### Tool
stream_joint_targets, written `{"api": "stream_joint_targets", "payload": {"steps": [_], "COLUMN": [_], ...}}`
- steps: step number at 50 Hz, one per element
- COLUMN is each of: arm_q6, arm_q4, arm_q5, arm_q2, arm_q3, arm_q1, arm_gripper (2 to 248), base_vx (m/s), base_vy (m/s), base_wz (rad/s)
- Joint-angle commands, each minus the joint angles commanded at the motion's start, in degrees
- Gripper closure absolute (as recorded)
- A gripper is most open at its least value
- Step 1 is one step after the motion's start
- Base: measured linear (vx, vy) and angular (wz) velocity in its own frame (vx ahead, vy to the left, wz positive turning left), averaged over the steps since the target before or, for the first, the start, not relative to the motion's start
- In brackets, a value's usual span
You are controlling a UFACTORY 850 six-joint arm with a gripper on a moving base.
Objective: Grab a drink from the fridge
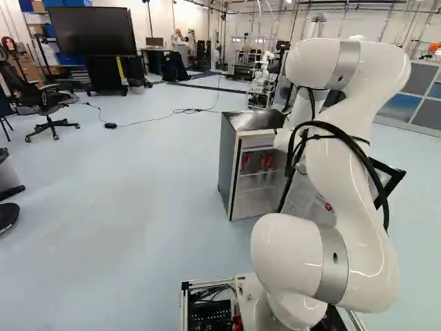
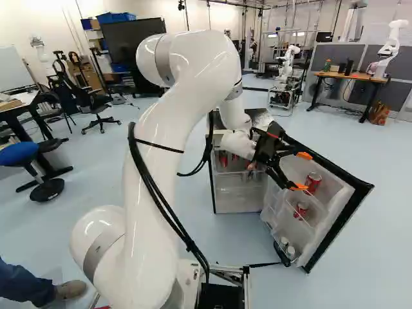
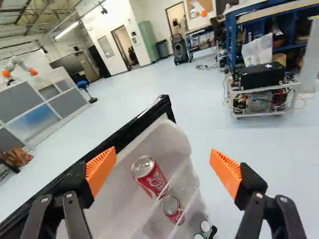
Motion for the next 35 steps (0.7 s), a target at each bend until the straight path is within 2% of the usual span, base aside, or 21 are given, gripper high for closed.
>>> {"api": "stream_joint_targets", "payload": {"steps": [21, 35], "arm_q6": [0.0, 0.0], "arm_q4": [-12.6, -21.0], "arm_q5": [0.0, 0.0], "arm_q2": [5.2, 8.3], "arm_q3": [8.9, 13.8], "arm_q1": [2.4, 2.4], "arm_gripper": [3, 3], "base_vx": [0.000, 0.000], "base_vy": [0.000, 0.000], "base_wz": [0.000, 0.000]}}
